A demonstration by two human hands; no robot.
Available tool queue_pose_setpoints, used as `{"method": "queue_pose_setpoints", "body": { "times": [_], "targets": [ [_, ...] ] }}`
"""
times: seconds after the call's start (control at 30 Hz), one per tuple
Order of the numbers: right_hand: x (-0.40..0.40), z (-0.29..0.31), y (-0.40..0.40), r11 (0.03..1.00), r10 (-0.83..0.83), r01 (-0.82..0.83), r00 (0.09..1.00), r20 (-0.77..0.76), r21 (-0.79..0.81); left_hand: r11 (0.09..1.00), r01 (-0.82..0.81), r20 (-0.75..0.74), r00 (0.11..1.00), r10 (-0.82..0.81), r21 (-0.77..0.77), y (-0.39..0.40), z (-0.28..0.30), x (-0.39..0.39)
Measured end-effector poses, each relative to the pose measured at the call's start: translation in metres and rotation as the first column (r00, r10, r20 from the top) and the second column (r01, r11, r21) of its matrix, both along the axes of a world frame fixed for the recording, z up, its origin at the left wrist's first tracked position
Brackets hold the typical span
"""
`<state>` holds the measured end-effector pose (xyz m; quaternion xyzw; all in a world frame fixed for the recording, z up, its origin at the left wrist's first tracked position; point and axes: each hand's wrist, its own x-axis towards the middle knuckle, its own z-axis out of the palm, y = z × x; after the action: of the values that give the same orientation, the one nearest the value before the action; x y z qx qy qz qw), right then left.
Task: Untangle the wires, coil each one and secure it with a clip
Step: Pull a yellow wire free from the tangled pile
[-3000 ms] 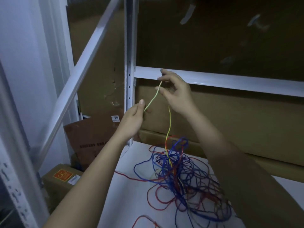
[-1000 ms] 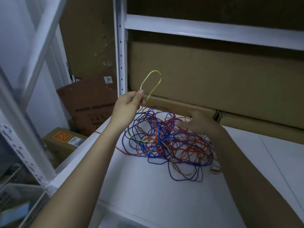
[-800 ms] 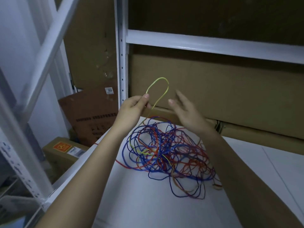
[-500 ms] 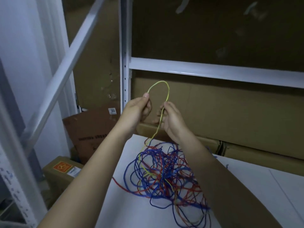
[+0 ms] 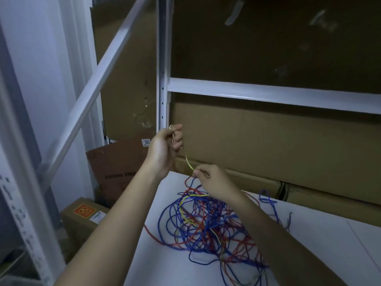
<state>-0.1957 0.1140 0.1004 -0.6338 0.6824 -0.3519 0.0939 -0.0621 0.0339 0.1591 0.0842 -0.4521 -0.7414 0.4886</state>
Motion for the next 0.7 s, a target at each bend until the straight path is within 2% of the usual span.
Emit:
{"method": "queue_pose_setpoints", "body": {
  "times": [0.1, 0.13, 0.2, 0.3, 0.37, 0.43, 0.5, 0.6, 0.7],
  "targets": [
    [0.011, -0.010, 0.012, 0.994, 0.024, -0.050, 0.970, -0.241, -0.100, 0.979, -0.160, 0.139, 0.974, 0.177, -0.128, -0.002, -0.011, -0.008],
    [0.015, -0.013, 0.016, 0.982, 0.029, -0.082, 0.955, -0.297, -0.168, 0.957, -0.193, 0.204, 0.950, 0.238, -0.217, -0.003, -0.015, -0.009],
    [0.022, -0.016, 0.023, 0.953, 0.048, -0.136, 0.950, -0.309, -0.271, 0.876, -0.191, 0.321, 0.878, 0.354, -0.443, -0.005, -0.024, -0.007],
    [0.025, -0.016, 0.028, 0.929, 0.058, -0.132, 0.974, -0.218, -0.344, 0.724, -0.039, 0.438, 0.773, 0.459, -0.689, -0.007, -0.037, 0.001],
    [0.025, -0.015, 0.031, 0.921, 0.027, -0.089, 0.986, -0.167, -0.379, 0.621, 0.080, 0.496, 0.684, 0.535, -0.780, -0.008, -0.043, 0.007],
    [0.024, -0.015, 0.032, 0.920, -0.018, -0.010, 0.998, -0.066, -0.392, 0.559, 0.171, 0.533, 0.606, 0.590, -0.812, -0.007, -0.047, 0.011],
    [0.023, -0.012, 0.035, 0.920, -0.014, 0.068, 0.990, 0.142, -0.385, 0.565, 0.211, 0.565, 0.587, 0.580, -0.798, -0.003, -0.052, 0.015],
    [0.022, -0.006, 0.036, 0.897, 0.040, 0.152, 0.908, 0.418, -0.415, 0.602, 0.222, 0.581, 0.638, 0.505, -0.767, 0.009, -0.057, 0.020],
    [0.022, -0.003, 0.030, 0.893, 0.080, 0.194, 0.820, 0.567, -0.406, 0.603, 0.277, 0.606, 0.657, 0.449, -0.748, 0.017, -0.063, 0.022]
  ]
}}
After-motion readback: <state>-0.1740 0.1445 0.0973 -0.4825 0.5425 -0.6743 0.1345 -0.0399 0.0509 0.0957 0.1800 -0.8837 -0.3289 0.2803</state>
